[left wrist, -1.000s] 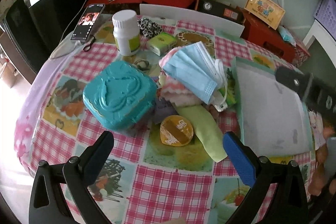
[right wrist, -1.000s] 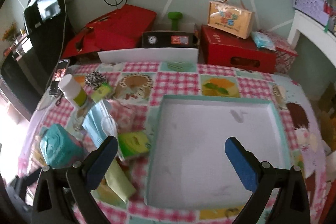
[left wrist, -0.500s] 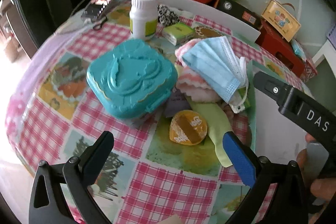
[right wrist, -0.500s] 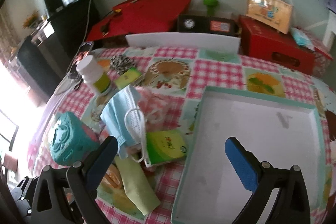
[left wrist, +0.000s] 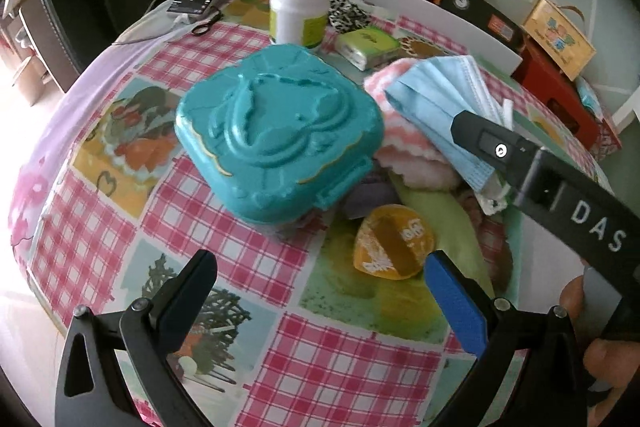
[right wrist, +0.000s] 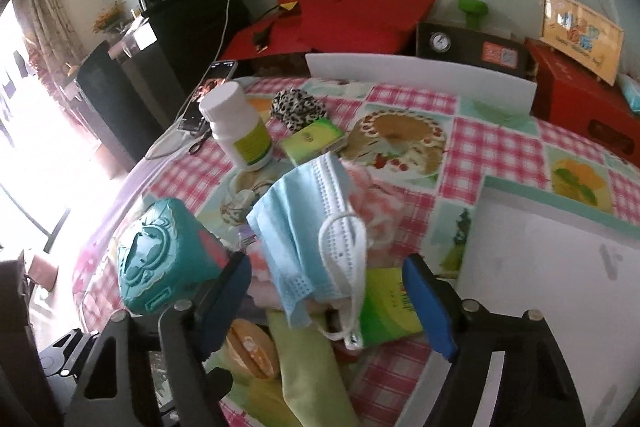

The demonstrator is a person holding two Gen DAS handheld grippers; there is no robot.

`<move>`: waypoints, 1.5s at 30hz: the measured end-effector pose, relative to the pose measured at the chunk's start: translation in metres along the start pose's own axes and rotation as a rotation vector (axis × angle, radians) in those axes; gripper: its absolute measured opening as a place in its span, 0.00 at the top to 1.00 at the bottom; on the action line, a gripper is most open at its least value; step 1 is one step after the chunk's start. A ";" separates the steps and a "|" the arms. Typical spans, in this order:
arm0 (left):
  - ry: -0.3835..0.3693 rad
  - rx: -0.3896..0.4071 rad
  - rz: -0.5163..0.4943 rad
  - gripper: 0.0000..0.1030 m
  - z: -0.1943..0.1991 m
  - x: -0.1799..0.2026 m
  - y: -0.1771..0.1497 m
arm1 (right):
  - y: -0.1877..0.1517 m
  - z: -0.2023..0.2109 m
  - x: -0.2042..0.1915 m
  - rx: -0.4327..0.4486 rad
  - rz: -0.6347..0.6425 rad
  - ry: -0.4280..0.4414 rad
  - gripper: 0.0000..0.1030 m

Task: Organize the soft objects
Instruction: 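Reach the right gripper to the blue face mask and grasp it, then grasp the round bun with the left gripper while the right gripper lifts the mask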

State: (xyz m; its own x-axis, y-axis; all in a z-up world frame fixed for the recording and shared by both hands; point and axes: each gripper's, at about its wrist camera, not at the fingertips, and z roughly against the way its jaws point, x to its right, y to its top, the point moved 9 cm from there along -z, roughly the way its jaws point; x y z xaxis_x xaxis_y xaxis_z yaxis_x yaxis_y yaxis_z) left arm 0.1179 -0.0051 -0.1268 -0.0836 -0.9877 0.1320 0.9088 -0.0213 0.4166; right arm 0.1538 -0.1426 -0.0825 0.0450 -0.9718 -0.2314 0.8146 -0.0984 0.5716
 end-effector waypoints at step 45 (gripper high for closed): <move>0.002 -0.089 -0.109 0.42 -0.040 0.054 -0.006 | -0.007 0.041 0.042 0.058 -0.162 0.084 0.84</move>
State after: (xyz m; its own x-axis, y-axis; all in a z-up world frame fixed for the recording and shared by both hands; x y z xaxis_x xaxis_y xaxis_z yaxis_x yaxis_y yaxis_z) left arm 0.1247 -0.0644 -0.1582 -0.1835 -0.9790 0.0887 0.9270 -0.1423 0.3470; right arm 0.1263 -0.1918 -0.0641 -0.0343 -0.9213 -0.3874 0.7806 -0.2667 0.5652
